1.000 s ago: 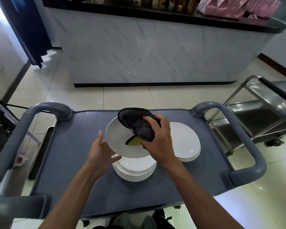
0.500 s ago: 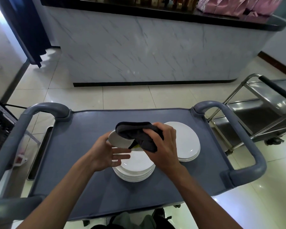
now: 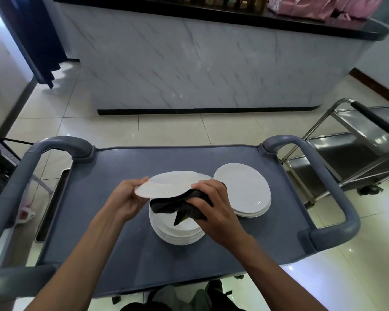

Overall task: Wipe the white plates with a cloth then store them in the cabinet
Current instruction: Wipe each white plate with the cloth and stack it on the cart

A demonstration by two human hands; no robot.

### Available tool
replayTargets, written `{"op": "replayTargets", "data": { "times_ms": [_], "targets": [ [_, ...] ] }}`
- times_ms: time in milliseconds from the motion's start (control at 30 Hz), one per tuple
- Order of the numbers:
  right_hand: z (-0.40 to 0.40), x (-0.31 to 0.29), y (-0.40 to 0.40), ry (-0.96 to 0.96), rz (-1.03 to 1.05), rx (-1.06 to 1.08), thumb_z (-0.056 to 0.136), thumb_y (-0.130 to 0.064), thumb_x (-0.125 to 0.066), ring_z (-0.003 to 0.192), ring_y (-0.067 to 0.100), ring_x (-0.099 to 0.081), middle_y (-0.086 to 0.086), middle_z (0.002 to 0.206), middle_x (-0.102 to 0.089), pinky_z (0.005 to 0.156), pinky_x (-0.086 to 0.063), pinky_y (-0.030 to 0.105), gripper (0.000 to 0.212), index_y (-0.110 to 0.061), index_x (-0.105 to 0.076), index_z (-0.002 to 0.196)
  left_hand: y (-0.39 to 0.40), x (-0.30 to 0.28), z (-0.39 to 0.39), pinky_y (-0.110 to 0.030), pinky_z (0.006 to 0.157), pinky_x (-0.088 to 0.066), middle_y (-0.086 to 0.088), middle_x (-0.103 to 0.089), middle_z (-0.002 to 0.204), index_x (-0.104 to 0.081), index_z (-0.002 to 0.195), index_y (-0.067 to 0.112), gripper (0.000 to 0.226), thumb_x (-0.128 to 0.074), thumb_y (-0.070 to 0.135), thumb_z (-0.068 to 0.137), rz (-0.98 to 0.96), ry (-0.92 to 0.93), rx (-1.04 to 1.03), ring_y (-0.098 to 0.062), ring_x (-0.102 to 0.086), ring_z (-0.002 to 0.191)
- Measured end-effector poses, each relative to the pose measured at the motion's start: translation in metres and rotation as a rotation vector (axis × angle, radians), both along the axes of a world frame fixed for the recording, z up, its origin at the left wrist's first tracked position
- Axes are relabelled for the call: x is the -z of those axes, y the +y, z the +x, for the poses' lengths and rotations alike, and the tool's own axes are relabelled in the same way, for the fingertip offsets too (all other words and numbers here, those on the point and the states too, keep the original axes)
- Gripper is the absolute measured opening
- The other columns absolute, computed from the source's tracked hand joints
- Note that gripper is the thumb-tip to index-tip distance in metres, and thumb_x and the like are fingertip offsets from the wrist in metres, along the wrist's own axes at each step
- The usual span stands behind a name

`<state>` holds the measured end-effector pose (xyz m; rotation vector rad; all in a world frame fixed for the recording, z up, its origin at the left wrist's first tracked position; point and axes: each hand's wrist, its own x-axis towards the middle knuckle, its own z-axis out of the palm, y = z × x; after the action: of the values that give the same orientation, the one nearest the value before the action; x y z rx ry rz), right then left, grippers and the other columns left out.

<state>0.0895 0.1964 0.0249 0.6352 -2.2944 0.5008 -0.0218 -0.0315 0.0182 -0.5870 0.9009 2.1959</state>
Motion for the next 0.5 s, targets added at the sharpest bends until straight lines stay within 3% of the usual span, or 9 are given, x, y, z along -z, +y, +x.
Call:
{"op": "replayTargets", "data": {
  "times_ms": [100, 200, 400, 500],
  "targets": [
    [0.004, 0.007, 0.004, -0.053, 0.008, 0.006, 0.089, -0.008, -0.074, 0.123, 0.032, -0.055, 0.009, 0.132, -0.056, 0.097, -0.045, 0.052, 0.030, -0.013, -0.060, 0.115, -0.005, 0.002, 0.001, -0.031, 0.069, -0.063, -0.018, -0.073, 0.099, -0.059, 0.116, -0.009, 0.026, -0.040, 0.003, 0.102, 0.004, 0.021, -0.045, -0.024, -0.075, 0.082],
    [0.010, 0.011, 0.009, -0.093, 0.008, 0.012, 0.091, -0.007, -0.069, 0.125, 0.031, -0.054, 0.008, 0.136, -0.053, 0.097, -0.046, 0.050, 0.030, -0.012, -0.059, 0.119, -0.009, 0.009, 0.003, -0.036, 0.078, -0.062, -0.017, -0.070, 0.115, -0.057, 0.126, -0.003, 0.028, -0.047, 0.004, 0.101, -0.048, 0.066, -0.142, -0.026, -0.072, 0.095],
    [0.004, 0.005, 0.005, -0.242, -0.066, 0.039, 0.082, -0.006, -0.064, 0.132, 0.029, -0.047, 0.009, 0.144, -0.047, 0.105, -0.042, 0.047, 0.050, -0.008, -0.056, 0.131, -0.013, 0.023, 0.010, -0.035, 0.069, -0.063, -0.014, -0.065, 0.130, -0.052, 0.139, 0.009, 0.040, -0.050, 0.002, 0.100, -0.230, 0.233, -0.175, -0.031, -0.063, 0.111],
    [-0.005, 0.001, -0.003, -0.368, -0.149, 0.081, 0.082, -0.007, -0.066, 0.131, 0.026, -0.046, 0.006, 0.147, -0.045, 0.108, -0.040, 0.043, 0.055, -0.007, -0.055, 0.136, -0.012, 0.025, 0.016, -0.040, 0.069, -0.061, -0.015, -0.068, 0.124, -0.059, 0.133, 0.012, 0.039, -0.056, 0.000, 0.096, -0.326, 0.289, -0.147, -0.030, -0.067, 0.100]
  ]
}}
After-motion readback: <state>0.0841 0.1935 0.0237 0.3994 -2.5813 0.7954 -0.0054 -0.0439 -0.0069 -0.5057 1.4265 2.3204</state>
